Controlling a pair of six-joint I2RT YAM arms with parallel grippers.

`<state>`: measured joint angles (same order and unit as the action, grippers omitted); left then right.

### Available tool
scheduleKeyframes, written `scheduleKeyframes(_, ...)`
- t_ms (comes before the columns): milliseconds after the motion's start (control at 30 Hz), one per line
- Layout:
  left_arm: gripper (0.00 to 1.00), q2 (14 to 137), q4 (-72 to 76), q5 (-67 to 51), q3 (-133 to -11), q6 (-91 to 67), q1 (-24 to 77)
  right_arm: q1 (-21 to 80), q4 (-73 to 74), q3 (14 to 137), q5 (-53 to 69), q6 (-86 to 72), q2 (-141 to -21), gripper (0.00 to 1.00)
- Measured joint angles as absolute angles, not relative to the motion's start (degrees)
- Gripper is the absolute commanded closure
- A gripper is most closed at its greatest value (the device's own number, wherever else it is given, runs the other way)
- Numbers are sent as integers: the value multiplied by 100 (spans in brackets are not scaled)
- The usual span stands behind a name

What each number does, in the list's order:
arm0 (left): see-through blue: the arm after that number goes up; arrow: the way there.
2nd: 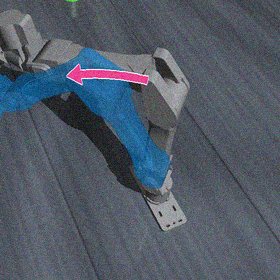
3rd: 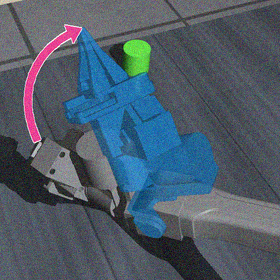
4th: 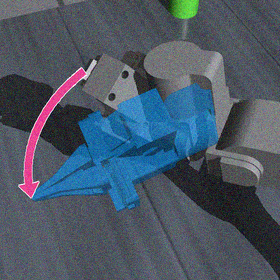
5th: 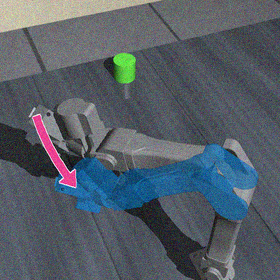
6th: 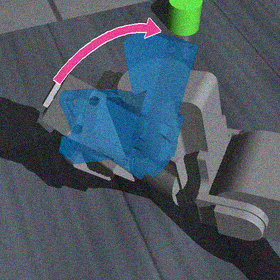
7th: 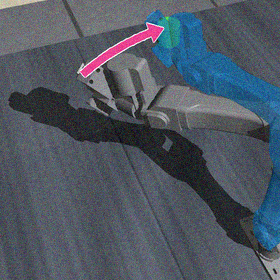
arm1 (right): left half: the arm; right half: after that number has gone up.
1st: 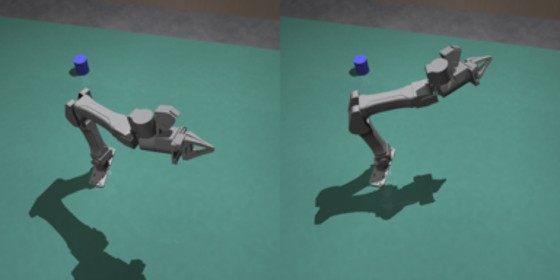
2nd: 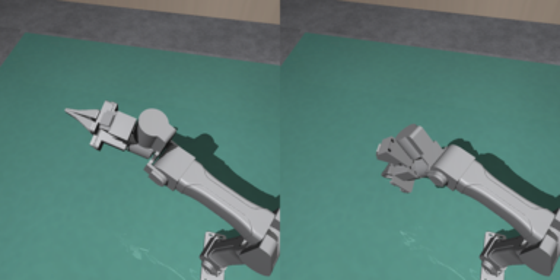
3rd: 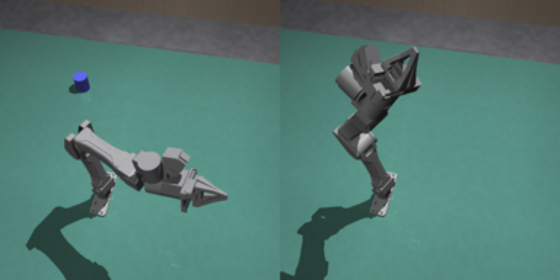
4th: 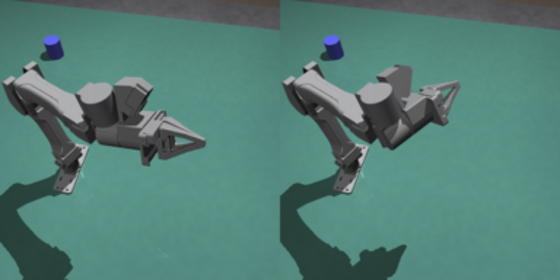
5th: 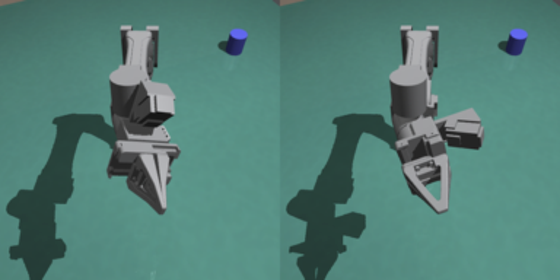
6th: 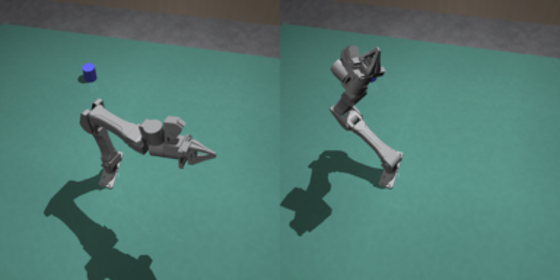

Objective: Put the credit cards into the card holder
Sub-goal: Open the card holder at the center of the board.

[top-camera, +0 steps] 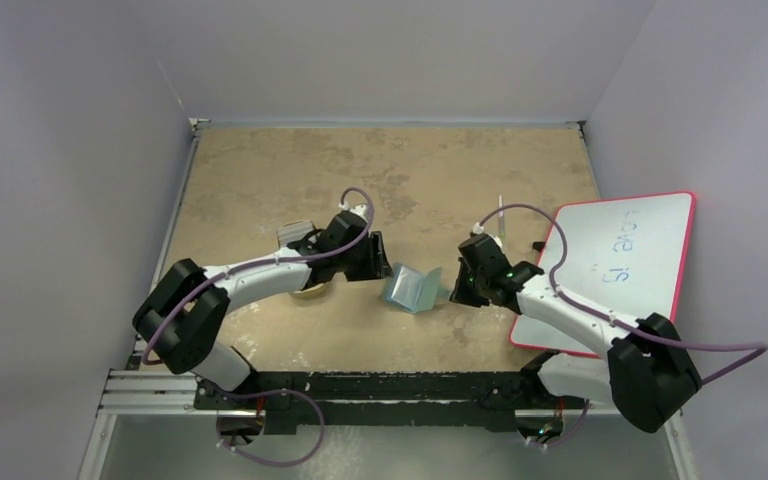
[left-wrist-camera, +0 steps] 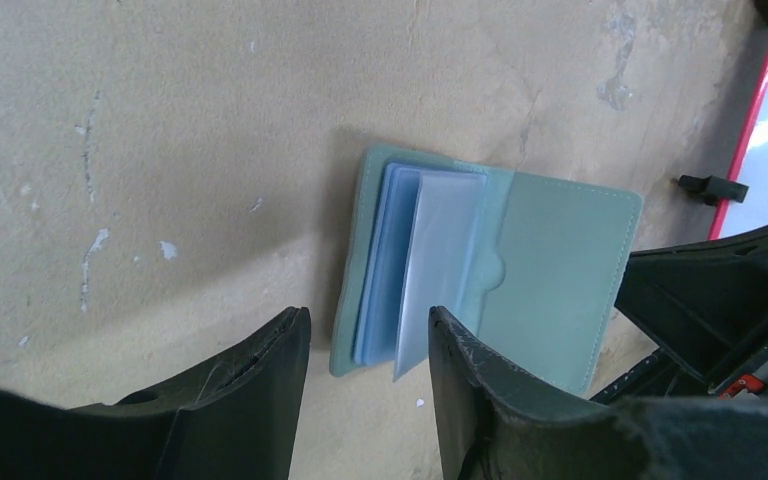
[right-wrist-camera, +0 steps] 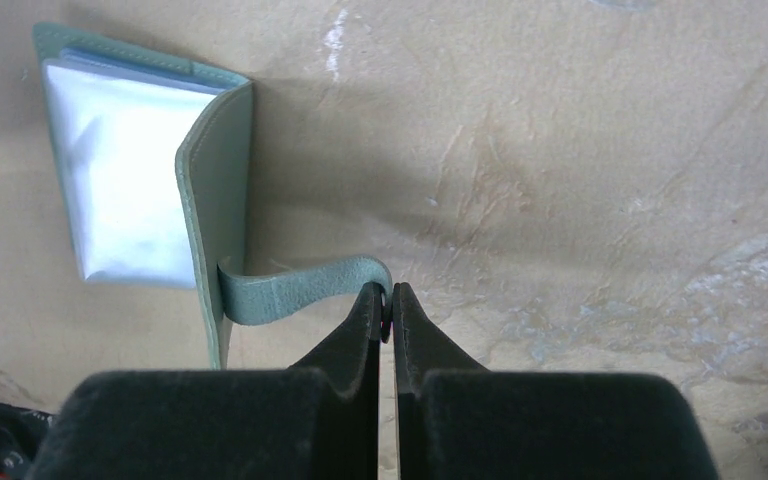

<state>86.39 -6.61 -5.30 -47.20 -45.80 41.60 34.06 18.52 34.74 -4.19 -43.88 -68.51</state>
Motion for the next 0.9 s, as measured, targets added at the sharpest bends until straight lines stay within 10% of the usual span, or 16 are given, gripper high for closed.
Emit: scheduleKeyframes(900, 59, 9301, -364, -375, -4788, -4434, 4331, 3406, 2018, 3177, -755, -4805, -6705, 100)
